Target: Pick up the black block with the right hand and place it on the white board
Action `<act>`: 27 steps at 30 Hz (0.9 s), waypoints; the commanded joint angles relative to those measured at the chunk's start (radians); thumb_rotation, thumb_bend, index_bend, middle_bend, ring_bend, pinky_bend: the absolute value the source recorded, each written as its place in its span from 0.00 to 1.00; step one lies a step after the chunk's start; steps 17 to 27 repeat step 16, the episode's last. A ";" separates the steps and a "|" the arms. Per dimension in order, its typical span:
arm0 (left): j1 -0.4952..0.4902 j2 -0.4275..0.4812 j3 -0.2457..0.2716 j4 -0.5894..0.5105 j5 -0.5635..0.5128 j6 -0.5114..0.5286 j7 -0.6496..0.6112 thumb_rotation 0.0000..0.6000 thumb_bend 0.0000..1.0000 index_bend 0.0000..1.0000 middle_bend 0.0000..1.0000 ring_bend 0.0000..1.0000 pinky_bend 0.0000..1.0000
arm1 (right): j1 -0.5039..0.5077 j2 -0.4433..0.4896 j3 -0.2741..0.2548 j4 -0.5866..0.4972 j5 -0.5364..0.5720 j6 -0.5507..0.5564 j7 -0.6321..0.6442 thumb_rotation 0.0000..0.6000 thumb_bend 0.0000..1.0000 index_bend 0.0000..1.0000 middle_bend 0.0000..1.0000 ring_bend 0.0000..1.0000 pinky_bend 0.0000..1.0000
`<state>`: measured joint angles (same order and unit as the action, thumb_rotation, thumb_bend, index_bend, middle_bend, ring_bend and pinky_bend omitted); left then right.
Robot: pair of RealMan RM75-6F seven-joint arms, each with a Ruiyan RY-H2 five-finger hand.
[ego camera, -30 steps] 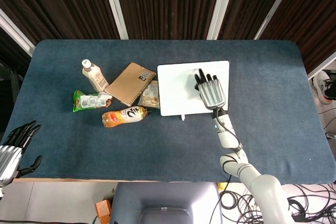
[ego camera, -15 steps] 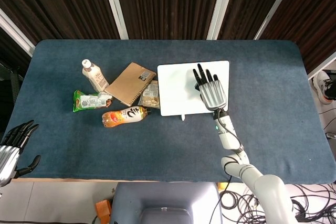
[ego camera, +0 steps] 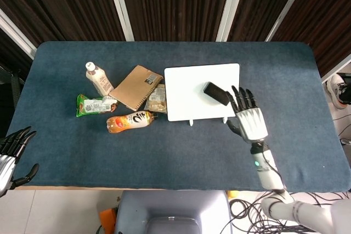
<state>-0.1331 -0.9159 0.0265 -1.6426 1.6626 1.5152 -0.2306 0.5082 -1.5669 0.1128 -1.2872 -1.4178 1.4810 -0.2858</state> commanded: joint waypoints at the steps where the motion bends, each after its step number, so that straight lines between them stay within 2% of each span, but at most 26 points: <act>1: -0.001 0.001 0.002 -0.003 -0.001 -0.010 0.021 1.00 0.38 0.00 0.00 0.00 0.10 | -0.303 0.300 -0.212 -0.265 -0.077 0.219 0.014 1.00 0.19 0.00 0.00 0.00 0.02; 4: -0.006 0.000 0.004 -0.010 -0.001 -0.024 0.039 1.00 0.38 0.00 0.00 0.00 0.09 | -0.366 0.323 -0.239 -0.248 -0.082 0.248 0.090 1.00 0.19 0.00 0.00 0.00 0.00; 6: -0.008 -0.001 0.004 -0.014 -0.001 -0.028 0.051 1.00 0.38 0.00 0.00 0.00 0.09 | -0.385 0.320 -0.229 -0.224 -0.069 0.250 0.123 1.00 0.19 0.00 0.00 0.00 0.00; 16: 0.004 -0.010 0.009 -0.028 0.024 -0.003 0.101 1.00 0.38 0.00 0.00 0.00 0.09 | -0.395 0.376 -0.191 -0.253 -0.050 0.160 0.151 1.00 0.19 0.00 0.00 0.00 0.00; 27: 0.004 -0.010 0.009 -0.028 0.024 -0.003 0.101 1.00 0.38 0.00 0.00 0.00 0.09 | -0.395 0.376 -0.191 -0.253 -0.050 0.160 0.151 1.00 0.19 0.00 0.00 0.00 0.00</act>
